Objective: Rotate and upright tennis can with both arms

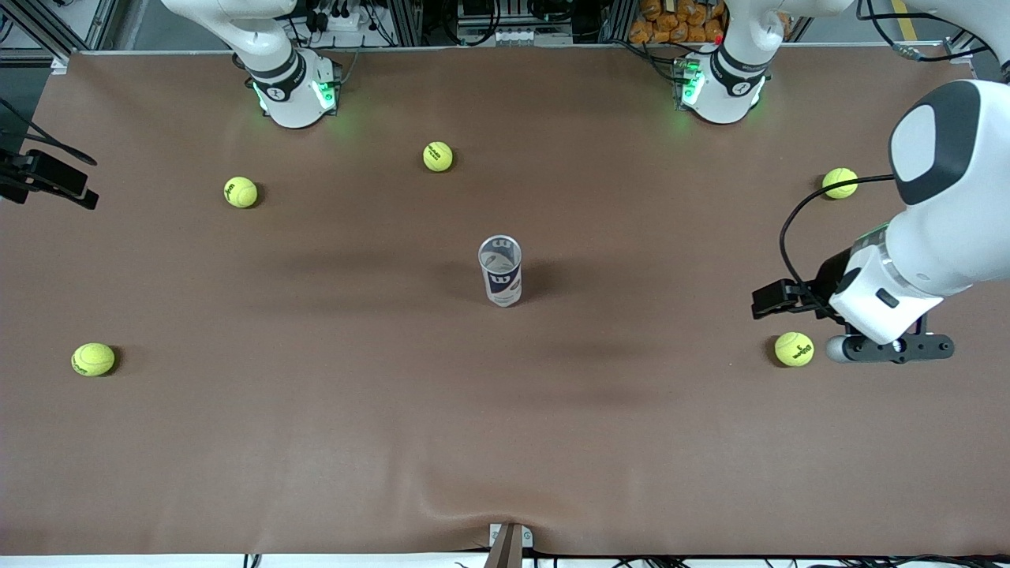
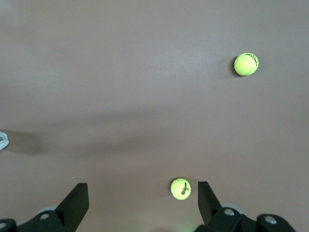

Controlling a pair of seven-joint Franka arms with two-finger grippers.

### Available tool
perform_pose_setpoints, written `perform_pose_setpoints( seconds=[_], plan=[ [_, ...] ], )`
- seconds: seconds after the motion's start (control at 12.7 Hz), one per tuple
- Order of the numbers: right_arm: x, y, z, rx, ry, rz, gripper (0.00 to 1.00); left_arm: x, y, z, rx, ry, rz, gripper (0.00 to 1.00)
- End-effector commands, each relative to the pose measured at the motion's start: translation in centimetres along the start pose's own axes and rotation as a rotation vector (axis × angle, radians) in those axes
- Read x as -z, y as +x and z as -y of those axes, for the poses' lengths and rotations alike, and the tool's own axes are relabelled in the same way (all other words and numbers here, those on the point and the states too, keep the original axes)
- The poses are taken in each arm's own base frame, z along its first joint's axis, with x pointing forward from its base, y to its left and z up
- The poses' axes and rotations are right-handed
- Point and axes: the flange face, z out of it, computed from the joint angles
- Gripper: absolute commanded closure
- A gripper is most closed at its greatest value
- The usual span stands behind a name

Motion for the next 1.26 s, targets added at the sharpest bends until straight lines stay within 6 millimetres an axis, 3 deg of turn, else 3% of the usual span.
perform_pose_setpoints(
  seconds=[0.0,0.16,0.63,0.95,1.1,1.18],
  plan=[
    [0.2,-0.1,-0.1,-0.019,-0.009,0.002,0.00,0.8,-0.7,2.4,-0.006,-0.018,0.038,0.00],
    [0.2,-0.1,-0.2,-0.020,-0.009,0.003,0.00,2.3,-1.8,2.8,-0.017,0.036,0.039,0.00],
    [0.2,-0.1,-0.5,-0.025,-0.009,0.002,0.00,10.4,-9.7,6.6,-0.022,0.132,0.104,0.00],
    [0.1,0.0,-0.5,-0.025,-0.009,0.005,0.00,10.5,-14.0,8.5,-0.022,0.131,0.107,0.00],
    [0.1,0.0,-0.5,-0.026,-0.009,0.005,0.00,9.3,-14.5,8.9,-0.021,0.126,0.063,0.00],
    [0.1,0.0,-0.4,-0.025,-0.009,0.005,0.00,9.1,-13.8,8.9,-0.022,0.123,0.039,0.00]
  ],
)
